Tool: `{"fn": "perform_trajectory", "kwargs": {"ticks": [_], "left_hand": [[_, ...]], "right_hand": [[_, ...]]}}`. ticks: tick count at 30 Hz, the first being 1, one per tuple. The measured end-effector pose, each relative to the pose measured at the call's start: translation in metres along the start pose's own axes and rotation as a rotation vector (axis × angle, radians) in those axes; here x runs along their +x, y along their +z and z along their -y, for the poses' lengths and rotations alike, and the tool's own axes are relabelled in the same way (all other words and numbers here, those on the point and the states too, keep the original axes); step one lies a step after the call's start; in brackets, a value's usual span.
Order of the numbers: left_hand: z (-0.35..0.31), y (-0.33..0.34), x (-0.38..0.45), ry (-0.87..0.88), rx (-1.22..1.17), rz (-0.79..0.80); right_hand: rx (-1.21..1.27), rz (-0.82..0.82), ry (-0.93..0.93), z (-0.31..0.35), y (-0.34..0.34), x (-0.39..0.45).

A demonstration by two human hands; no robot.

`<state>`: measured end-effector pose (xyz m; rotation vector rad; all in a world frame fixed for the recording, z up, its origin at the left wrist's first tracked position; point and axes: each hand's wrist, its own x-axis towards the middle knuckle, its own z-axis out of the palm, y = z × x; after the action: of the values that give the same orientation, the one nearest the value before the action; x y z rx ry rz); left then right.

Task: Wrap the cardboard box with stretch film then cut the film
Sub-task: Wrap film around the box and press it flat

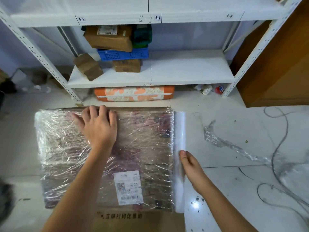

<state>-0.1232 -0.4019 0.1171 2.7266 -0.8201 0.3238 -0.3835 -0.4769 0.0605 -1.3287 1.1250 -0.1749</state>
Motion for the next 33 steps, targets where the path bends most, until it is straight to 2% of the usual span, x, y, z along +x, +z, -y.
{"fn": "perform_trajectory", "kwargs": {"ticks": [3,5,8,10,15,22,25,27,30,33], "left_hand": [[-0.020,-0.016,0.005,0.077,0.067,-0.044],[-0.046,-0.025,-0.004,0.248,0.057,-0.082],[-0.094,-0.014,-0.038,0.616,0.002,0.019],[-0.110,0.002,-0.054,0.723,-0.035,0.043],[-0.113,0.017,-0.054,0.669,-0.126,-0.118],[-0.112,0.016,-0.056,0.669,-0.218,-0.130],[-0.111,0.018,-0.060,0.682,-0.222,-0.113],[-0.115,0.021,-0.062,0.660,-0.138,-0.126],[-0.121,0.019,-0.077,0.477,-0.031,-0.110],[-0.115,0.023,-0.114,0.209,-0.021,0.006]], "right_hand": [[0.059,0.032,0.029,0.002,-0.003,0.001],[0.059,0.042,0.041,0.004,-0.005,0.001],[0.057,0.024,0.023,0.002,-0.003,0.000],[0.046,0.009,0.004,0.001,-0.002,-0.003],[0.043,-0.019,-0.014,0.003,-0.002,-0.003],[0.013,0.000,0.032,0.008,-0.005,-0.007],[-0.044,-0.050,-0.007,0.009,-0.002,-0.011],[-0.053,-0.104,-0.044,0.009,0.001,-0.012],[-0.054,-0.092,-0.064,0.008,0.002,-0.006],[0.015,0.002,-0.040,0.009,-0.003,0.000]]}}
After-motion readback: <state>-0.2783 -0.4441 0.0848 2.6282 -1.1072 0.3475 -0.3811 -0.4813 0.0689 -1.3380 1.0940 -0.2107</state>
